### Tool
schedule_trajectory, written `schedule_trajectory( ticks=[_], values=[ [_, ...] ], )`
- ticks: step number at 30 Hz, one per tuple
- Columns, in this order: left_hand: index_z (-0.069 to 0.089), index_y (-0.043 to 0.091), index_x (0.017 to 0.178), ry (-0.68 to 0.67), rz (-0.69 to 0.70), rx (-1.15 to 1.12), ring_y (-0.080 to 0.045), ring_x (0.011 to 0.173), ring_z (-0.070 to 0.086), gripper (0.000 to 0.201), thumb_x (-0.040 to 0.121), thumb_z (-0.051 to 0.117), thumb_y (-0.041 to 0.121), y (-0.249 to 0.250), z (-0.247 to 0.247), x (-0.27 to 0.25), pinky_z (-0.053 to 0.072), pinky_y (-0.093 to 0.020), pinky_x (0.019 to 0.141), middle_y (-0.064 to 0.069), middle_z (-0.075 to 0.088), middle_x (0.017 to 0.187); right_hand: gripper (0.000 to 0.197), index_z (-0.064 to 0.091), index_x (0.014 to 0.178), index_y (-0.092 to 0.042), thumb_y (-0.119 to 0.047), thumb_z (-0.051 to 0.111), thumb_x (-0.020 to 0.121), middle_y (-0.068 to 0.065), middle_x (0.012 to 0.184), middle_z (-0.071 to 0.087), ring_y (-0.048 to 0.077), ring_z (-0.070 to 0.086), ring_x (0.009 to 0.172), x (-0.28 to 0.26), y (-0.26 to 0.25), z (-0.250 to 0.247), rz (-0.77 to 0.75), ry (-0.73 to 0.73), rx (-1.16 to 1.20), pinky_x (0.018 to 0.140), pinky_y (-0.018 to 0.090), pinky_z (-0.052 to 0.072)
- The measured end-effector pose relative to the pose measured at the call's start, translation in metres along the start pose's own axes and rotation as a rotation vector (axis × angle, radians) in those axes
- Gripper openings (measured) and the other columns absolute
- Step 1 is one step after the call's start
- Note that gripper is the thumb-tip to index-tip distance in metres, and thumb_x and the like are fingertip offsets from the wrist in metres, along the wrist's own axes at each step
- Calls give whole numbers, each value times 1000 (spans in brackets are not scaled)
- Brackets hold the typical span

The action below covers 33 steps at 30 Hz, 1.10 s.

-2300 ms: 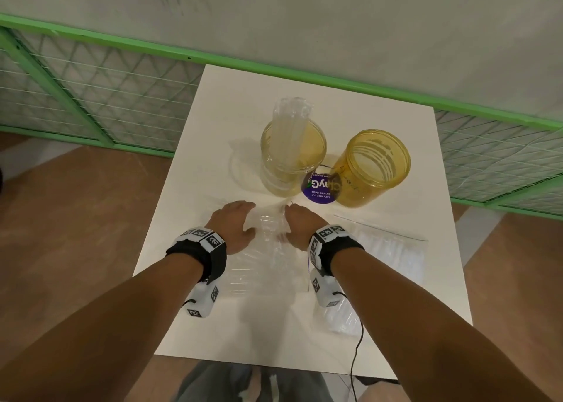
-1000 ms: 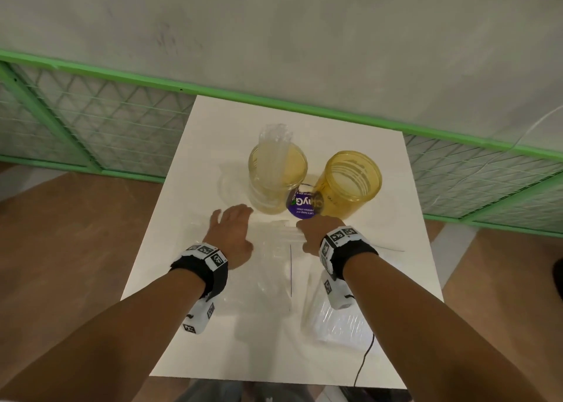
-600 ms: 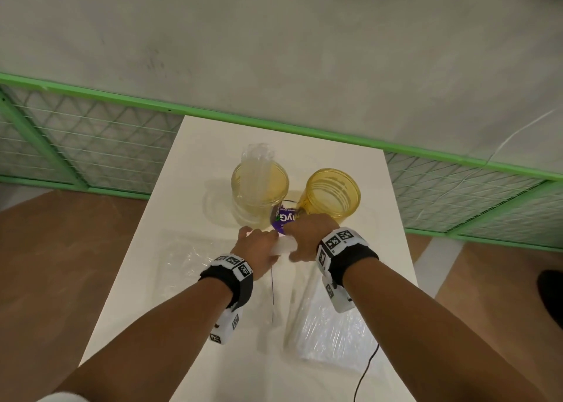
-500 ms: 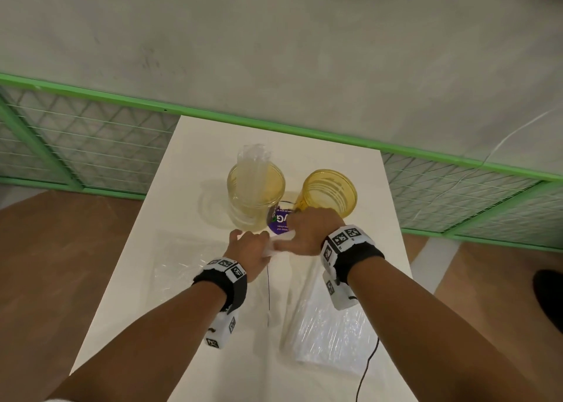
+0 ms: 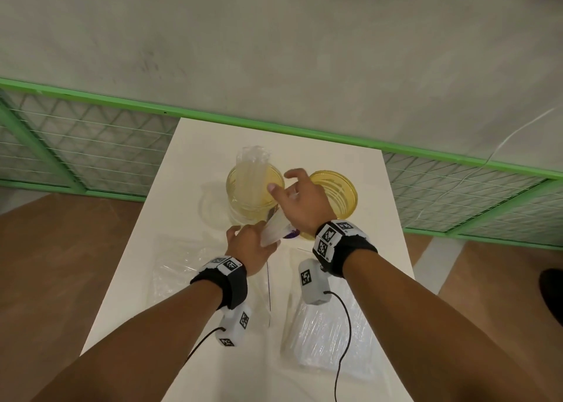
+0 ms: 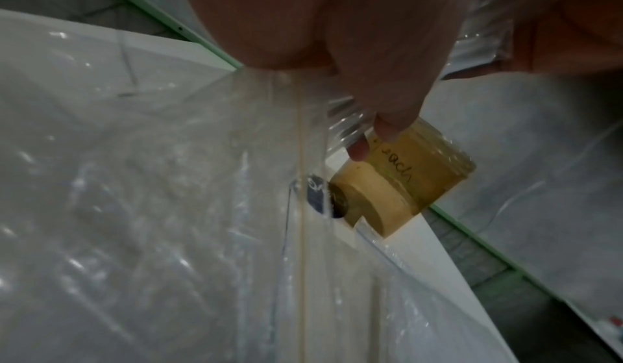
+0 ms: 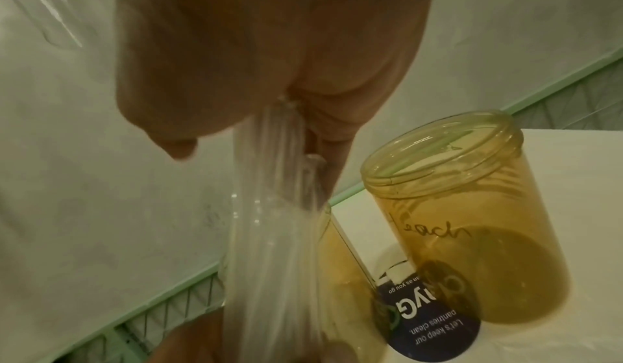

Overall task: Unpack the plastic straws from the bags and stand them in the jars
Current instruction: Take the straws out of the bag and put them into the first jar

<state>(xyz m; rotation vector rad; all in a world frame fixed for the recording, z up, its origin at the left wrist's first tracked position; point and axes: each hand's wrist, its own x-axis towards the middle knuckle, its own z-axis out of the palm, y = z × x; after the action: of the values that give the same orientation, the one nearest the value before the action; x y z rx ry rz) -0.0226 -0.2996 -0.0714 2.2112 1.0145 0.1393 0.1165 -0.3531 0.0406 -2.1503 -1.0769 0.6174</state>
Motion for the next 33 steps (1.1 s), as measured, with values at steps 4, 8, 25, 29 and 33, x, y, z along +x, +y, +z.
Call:
schedule_trajectory(
  ticks=[4,8,25,29,33],
  values=[
    [61,33,120,87,-135,-357,-25,105,63,43,86,58,60,2,-15,3,47,-42,98,5,72,106,84,40,143,-32,-79,61,77,-17,106,64,8,66,97,-4,0,-5,49,-12,69,84,34,54],
    [64,34,111,40,-67,-597,-16,99,66,22,90,67,29,18,-32,-5,53,-37,92,14,67,97,90,51,135,-34,-83,70,62,-15,120,66,8,64,108,-13,11,9,38,-284,-14,94,31,52],
    [57,7,120,-273,-480,-1061,-24,100,60,40,81,65,11,-3,-46,-5,41,-43,107,-11,64,117,19,72,90,-23,-42,67,87,-5,85,74,14,70,85,-3,-16,24,-40,48,304,86,45,57],
    [56,-6,119,-181,-662,-1432,-43,102,64,39,97,47,25,-20,-46,-6,51,-52,99,-32,62,121,16,75,86,-15,-30,69,87,2,86,75,17,71,84,-6,-45,27,-87,62,444,81,36,58],
    [57,-8,119,-182,-577,-1603,-36,90,69,50,99,39,33,-14,-51,-9,60,-42,82,-26,68,105,8,73,87,-17,-25,72,86,1,82,74,18,71,82,-9,-58,49,-99,53,494,81,38,59]
  ],
)
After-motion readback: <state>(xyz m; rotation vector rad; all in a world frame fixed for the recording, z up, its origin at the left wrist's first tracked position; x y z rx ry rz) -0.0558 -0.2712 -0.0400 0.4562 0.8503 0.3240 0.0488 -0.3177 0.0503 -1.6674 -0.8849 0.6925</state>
